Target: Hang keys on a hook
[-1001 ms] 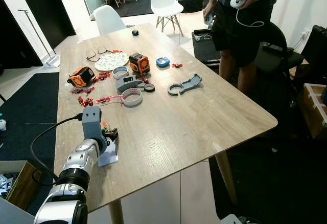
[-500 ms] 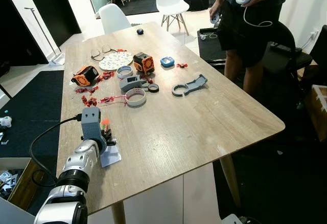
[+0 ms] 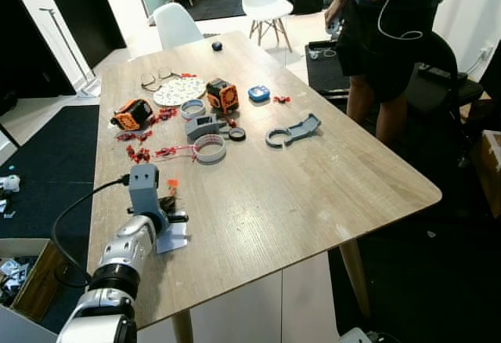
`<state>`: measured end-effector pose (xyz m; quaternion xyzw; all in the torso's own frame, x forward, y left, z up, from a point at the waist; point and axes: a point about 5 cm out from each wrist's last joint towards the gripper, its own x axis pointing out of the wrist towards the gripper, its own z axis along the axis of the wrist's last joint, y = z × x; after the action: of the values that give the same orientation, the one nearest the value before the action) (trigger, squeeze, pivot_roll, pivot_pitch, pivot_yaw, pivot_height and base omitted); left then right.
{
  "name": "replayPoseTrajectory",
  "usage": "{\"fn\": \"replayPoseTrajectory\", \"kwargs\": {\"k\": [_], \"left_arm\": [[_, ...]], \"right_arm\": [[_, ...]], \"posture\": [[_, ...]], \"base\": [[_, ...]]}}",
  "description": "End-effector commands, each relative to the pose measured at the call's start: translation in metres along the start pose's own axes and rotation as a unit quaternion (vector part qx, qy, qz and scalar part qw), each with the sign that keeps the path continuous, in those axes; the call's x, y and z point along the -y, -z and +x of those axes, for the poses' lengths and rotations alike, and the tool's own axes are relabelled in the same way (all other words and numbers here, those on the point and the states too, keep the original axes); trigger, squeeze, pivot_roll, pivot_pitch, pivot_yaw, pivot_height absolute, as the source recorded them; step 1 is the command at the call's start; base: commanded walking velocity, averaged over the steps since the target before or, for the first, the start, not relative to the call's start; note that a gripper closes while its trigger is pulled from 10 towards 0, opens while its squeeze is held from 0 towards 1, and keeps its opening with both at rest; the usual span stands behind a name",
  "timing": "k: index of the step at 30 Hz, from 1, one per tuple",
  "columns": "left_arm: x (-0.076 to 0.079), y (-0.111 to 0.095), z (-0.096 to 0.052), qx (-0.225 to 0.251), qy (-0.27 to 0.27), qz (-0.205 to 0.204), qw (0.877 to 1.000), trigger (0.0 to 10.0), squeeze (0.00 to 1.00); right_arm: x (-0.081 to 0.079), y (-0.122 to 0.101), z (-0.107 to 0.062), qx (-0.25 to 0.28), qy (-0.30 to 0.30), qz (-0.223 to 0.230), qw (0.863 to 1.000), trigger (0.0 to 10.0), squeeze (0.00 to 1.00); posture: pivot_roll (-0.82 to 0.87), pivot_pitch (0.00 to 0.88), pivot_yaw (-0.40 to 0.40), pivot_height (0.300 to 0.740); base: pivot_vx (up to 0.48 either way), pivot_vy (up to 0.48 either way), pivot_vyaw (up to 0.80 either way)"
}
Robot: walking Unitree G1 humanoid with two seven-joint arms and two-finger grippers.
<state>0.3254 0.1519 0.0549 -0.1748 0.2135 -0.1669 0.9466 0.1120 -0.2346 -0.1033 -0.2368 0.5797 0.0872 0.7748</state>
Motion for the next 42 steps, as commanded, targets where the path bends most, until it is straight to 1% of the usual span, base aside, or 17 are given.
{"fn": "replayPoseTrajectory", "kwargs": {"k": [1, 3, 5, 6, 9, 11, 15, 17, 21, 25, 28, 30, 31, 34, 35, 37, 42], "left_arm": [[0.004, 0.008, -0.002, -0.006, 0.025, -0.013, 1.0, 10.0, 0.0], [0.009, 0.003, -0.002, 0.012, 0.048, -0.01, 0.999, 10.0, 0.0], [0.021, -0.008, -0.005, 0.046, 0.108, -0.009, 0.993, 10.0, 0.0], [0.021, -0.008, -0.005, 0.046, 0.108, -0.009, 0.993, 10.0, 0.0], [0.034, -0.024, -0.012, 0.087, 0.172, -0.016, 0.981, 10.0, 0.0], [0.036, -0.028, -0.013, 0.097, 0.182, -0.02, 0.978, 10.0, 0.0], [0.046, -0.043, -0.02, 0.143, 0.231, -0.052, 0.961, 10.0, 0.0], [0.048, -0.046, -0.022, 0.152, 0.239, -0.058, 0.957, 10.0, 0.0], [0.059, -0.06, -0.03, 0.196, 0.276, -0.092, 0.937, 10.0, 0.0], [0.062, -0.072, -0.03, 0.218, 0.266, -0.103, 0.933, 10.0, 0.0], [0.061, -0.081, -0.03, 0.238, 0.26, -0.135, 0.926, 10.0, 0.0], [0.067, -0.089, -0.037, 0.257, 0.299, -0.157, 0.906, 10.0, 0.0], [0.067, -0.089, -0.037, 0.257, 0.299, -0.157, 0.906, 10.0, 0.0], [0.075, -0.106, -0.051, 0.294, 0.354, -0.198, 0.866, 10.0, 0.0], [0.075, -0.106, -0.051, 0.294, 0.354, -0.198, 0.866, 10.0, 0.0], [0.077, -0.117, -0.057, 0.31, 0.366, -0.213, 0.852, 10.0, 0.0], [0.08, -0.125, -0.06, 0.319, 0.37, -0.218, 0.845, 10.0, 0.0]], "right_arm": [[-0.005, -0.002, 0.0, 0.004, -0.006, 0.003, 1.0, 10.0, 0.0], [-0.005, -0.002, 0.0, 0.004, -0.006, 0.003, 1.0, 10.0, 0.0], [-0.004, -0.003, 0.0, 0.005, -0.006, 0.003, 1.0, 10.0, 0.0], [-0.004, -0.003, 0.0, 0.005, -0.006, 0.003, 1.0, 10.0, 0.0], [-0.004, -0.004, 0.0, 0.007, -0.007, 0.003, 1.0, 10.0, 0.0], [-0.004, -0.005, 0.001, 0.008, -0.007, 0.003, 1.0, 10.0, 0.0], [-0.005, -0.006, 0.001, 0.009, -0.008, 0.004, 1.0, 10.0, 0.0], [-0.005, -0.006, 0.001, 0.009, -0.008, 0.004, 1.0, 10.0, 0.0], [-0.005, -0.007, 0.001, 0.01, -0.009, 0.004, 1.0, 10.0, 0.0], [-0.005, -0.007, 0.001, 0.01, -0.01, 0.002, 1.0, 10.0, 0.0], [-0.005, -0.007, 0.001, 0.01, -0.01, 0.001, 1.0, 10.0, 0.0], [-0.005, -0.008, 0.001, 0.01, -0.01, 0.0, 1.0, 10.0, 0.0], [-0.005, -0.008, 0.001, 0.01, -0.01, 0.0, 1.0, 10.0, 0.0], [-0.005, -0.009, 0.001, 0.012, -0.01, 0.0, 1.0, 10.0, 0.0], [-0.005, -0.009, 0.001, 0.012, -0.01, 0.0, 1.0, 10.0, 0.0], [-0.005, -0.01, 0.001, 0.013, -0.01, -0.001, 1.0, 10.0, 0.0], [-0.005, -0.011, 0.001, 0.014, -0.011, -0.002, 1.0, 10.0, 0.0]], "posture": [[-0.13, 0.059, 0.111, 0.74], [-0.13, 0.059, 0.111, 0.74], [-0.13, 0.057, 0.109, 0.74], [-0.13, 0.057, 0.109, 0.74], [-0.12, 0.055, 0.109, 0.74], [-0.12, 0.055, 0.109, 0.74], [-0.12, 0.054, 0.11, 0.74], [-0.12, 0.054, 0.11, 0.74], [-0.12, 0.052, 0.108, 0.74], [-0.12, 0.052, 0.108, 0.74], [-0.12, 0.046, 0.104, 0.74], [-0.12, 0.046, 0.104, 0.74], [-0.12, 0.046, 0.104, 0.74], [-0.12, 0.046, 0.104, 0.74], [-0.12, 0.046, 0.104, 0.74], [-0.12, 0.038, 0.102, 0.74], [-0.12, 0.038, 0.102, 0.74]], "base": [[0.0, 0.0, 0.0], [0.0, 0.0, 0.0], [0.0, 0.0, 0.0], [0.0, 0.0, 0.0], [0.0, 0.0, 0.0], [0.0, 0.0, 0.0], [0.0, 0.0, 0.0], [0.0, 0.0, 0.0], [0.0, 0.0, 0.0], [0.0, 0.0, 0.0], [0.0, 0.0, 0.0], [0.0, 0.0, 0.0], [0.0, 0.0, 0.0], [0.0, 0.0, 0.0], [0.0, 0.0, 0.0], [0.0, 0.0, 0.0], [0.0, 0.0, 0.0]]}}
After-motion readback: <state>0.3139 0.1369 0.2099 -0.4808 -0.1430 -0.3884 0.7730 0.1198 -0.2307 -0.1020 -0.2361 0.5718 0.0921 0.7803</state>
